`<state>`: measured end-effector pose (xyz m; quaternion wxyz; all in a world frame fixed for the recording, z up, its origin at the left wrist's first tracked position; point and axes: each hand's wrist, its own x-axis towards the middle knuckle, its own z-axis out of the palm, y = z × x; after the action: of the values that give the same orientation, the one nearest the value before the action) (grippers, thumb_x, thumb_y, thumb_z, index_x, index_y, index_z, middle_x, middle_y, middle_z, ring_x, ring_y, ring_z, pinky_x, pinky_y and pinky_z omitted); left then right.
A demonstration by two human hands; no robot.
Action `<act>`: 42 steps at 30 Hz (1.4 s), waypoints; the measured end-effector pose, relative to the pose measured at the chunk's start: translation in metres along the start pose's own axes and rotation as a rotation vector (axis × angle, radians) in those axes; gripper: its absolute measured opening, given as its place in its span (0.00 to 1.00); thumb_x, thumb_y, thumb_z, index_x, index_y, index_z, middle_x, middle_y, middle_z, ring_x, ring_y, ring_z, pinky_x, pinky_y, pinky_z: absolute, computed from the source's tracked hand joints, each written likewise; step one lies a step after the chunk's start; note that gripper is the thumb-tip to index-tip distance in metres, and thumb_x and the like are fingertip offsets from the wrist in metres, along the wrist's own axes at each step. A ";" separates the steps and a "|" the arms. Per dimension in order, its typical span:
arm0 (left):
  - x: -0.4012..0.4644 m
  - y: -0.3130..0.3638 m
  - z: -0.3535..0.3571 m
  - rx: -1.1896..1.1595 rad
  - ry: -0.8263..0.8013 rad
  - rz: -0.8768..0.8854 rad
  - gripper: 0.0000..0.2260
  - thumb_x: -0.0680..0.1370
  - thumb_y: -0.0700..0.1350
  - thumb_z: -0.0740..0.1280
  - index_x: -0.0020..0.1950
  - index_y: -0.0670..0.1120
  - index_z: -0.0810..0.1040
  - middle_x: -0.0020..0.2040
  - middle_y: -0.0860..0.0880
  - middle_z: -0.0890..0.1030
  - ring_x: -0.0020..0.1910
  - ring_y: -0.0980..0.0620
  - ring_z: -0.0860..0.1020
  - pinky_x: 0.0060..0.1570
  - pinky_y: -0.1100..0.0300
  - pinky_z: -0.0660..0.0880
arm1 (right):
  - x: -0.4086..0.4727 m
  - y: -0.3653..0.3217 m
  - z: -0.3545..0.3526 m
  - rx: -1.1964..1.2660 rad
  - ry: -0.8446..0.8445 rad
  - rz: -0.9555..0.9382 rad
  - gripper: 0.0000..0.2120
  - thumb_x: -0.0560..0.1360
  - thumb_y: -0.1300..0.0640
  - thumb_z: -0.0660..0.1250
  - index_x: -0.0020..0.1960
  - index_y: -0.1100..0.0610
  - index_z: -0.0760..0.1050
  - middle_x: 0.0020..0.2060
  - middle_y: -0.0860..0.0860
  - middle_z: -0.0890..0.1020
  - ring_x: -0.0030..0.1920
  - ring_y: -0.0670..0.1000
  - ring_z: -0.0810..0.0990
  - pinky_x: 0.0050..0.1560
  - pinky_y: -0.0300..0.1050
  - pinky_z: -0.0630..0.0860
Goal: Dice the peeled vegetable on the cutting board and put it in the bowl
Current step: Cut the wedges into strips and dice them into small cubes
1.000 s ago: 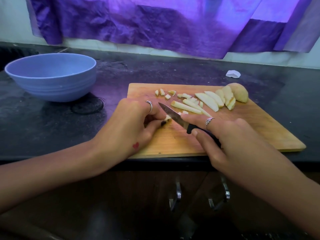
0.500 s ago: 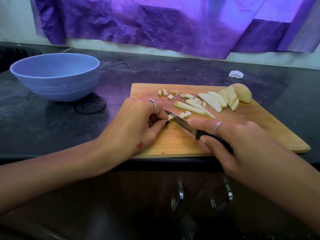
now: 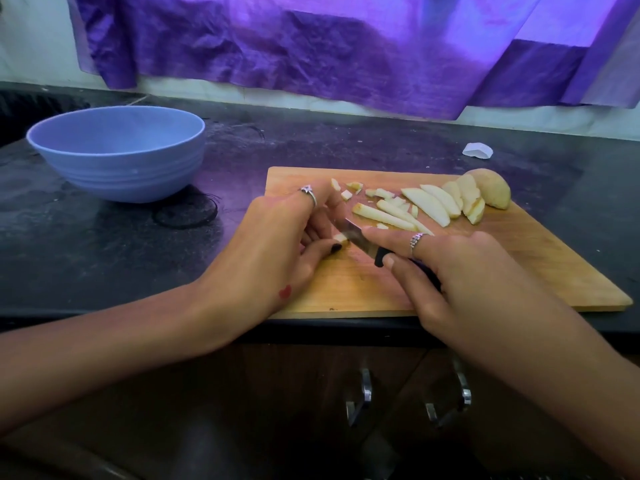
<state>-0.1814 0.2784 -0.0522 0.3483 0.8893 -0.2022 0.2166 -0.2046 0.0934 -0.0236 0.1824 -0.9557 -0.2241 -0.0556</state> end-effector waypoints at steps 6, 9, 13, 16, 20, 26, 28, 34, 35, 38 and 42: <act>0.001 0.002 0.001 0.003 0.015 -0.030 0.20 0.71 0.36 0.73 0.41 0.55 0.64 0.36 0.53 0.80 0.35 0.57 0.77 0.34 0.70 0.71 | 0.006 -0.001 0.000 -0.075 -0.074 -0.001 0.20 0.81 0.46 0.52 0.70 0.33 0.59 0.42 0.48 0.74 0.35 0.46 0.73 0.34 0.38 0.71; 0.002 0.002 0.002 -0.006 0.013 -0.047 0.20 0.71 0.37 0.73 0.40 0.55 0.63 0.36 0.53 0.79 0.36 0.58 0.76 0.33 0.73 0.69 | -0.005 0.001 -0.004 -0.104 -0.050 -0.010 0.20 0.80 0.46 0.52 0.70 0.31 0.58 0.51 0.48 0.78 0.43 0.49 0.76 0.44 0.44 0.76; 0.001 0.003 0.002 -0.023 0.009 -0.062 0.19 0.71 0.36 0.73 0.40 0.53 0.64 0.35 0.52 0.78 0.37 0.58 0.75 0.34 0.74 0.68 | -0.014 0.002 0.000 -0.025 0.064 -0.009 0.20 0.77 0.44 0.52 0.69 0.32 0.63 0.36 0.44 0.77 0.33 0.45 0.73 0.32 0.36 0.69; 0.001 0.002 0.001 -0.038 0.006 -0.059 0.18 0.71 0.36 0.73 0.40 0.52 0.65 0.36 0.51 0.79 0.37 0.57 0.76 0.34 0.75 0.69 | -0.014 0.000 0.006 0.022 0.064 -0.018 0.20 0.77 0.44 0.53 0.68 0.34 0.66 0.31 0.44 0.74 0.35 0.44 0.74 0.33 0.36 0.69; 0.003 0.001 0.002 -0.040 0.008 -0.054 0.19 0.71 0.36 0.73 0.40 0.53 0.64 0.37 0.51 0.81 0.37 0.58 0.77 0.34 0.75 0.68 | -0.011 0.000 0.006 0.018 0.049 -0.015 0.20 0.78 0.44 0.52 0.70 0.32 0.61 0.39 0.42 0.76 0.37 0.43 0.72 0.35 0.36 0.69; 0.005 -0.001 0.002 -0.003 0.015 -0.040 0.20 0.71 0.36 0.73 0.40 0.53 0.63 0.36 0.51 0.81 0.37 0.57 0.76 0.34 0.73 0.69 | 0.005 -0.004 -0.002 -0.034 -0.054 -0.002 0.19 0.80 0.46 0.55 0.69 0.34 0.63 0.37 0.38 0.67 0.30 0.39 0.67 0.30 0.28 0.67; 0.006 -0.002 0.002 0.002 0.014 -0.045 0.20 0.71 0.36 0.73 0.39 0.54 0.63 0.36 0.51 0.81 0.36 0.57 0.76 0.34 0.73 0.69 | 0.010 -0.005 -0.006 -0.061 -0.080 0.013 0.18 0.80 0.46 0.55 0.69 0.33 0.63 0.40 0.43 0.71 0.30 0.43 0.72 0.28 0.30 0.67; 0.006 -0.002 0.004 0.010 0.025 -0.045 0.20 0.71 0.37 0.73 0.39 0.54 0.64 0.35 0.52 0.80 0.36 0.58 0.76 0.33 0.74 0.69 | 0.012 -0.007 -0.003 -0.091 -0.160 0.028 0.19 0.81 0.47 0.55 0.70 0.34 0.60 0.53 0.49 0.75 0.45 0.50 0.77 0.45 0.43 0.76; 0.006 -0.001 0.004 0.016 0.024 -0.041 0.20 0.71 0.37 0.73 0.39 0.54 0.64 0.35 0.52 0.79 0.37 0.58 0.76 0.33 0.74 0.69 | 0.011 -0.006 -0.001 -0.095 -0.149 0.022 0.19 0.81 0.48 0.55 0.70 0.35 0.61 0.53 0.49 0.76 0.45 0.51 0.77 0.46 0.45 0.76; 0.005 -0.001 0.003 0.029 0.025 -0.037 0.19 0.71 0.37 0.73 0.39 0.54 0.64 0.35 0.53 0.79 0.37 0.59 0.76 0.34 0.74 0.69 | 0.006 -0.002 0.004 -0.133 -0.100 -0.029 0.19 0.81 0.49 0.54 0.70 0.36 0.60 0.57 0.49 0.77 0.51 0.53 0.77 0.52 0.51 0.77; 0.007 -0.003 0.003 0.021 0.023 -0.046 0.16 0.72 0.37 0.72 0.42 0.53 0.67 0.36 0.53 0.78 0.38 0.58 0.75 0.35 0.71 0.71 | -0.015 0.008 -0.005 -0.169 -0.089 -0.055 0.21 0.80 0.46 0.53 0.70 0.30 0.53 0.61 0.42 0.75 0.59 0.50 0.74 0.57 0.49 0.74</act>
<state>-0.1739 0.2769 -0.0519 0.3461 0.8948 -0.1755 0.2209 -0.2149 0.0788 -0.0238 0.0895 -0.9627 -0.2527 -0.0368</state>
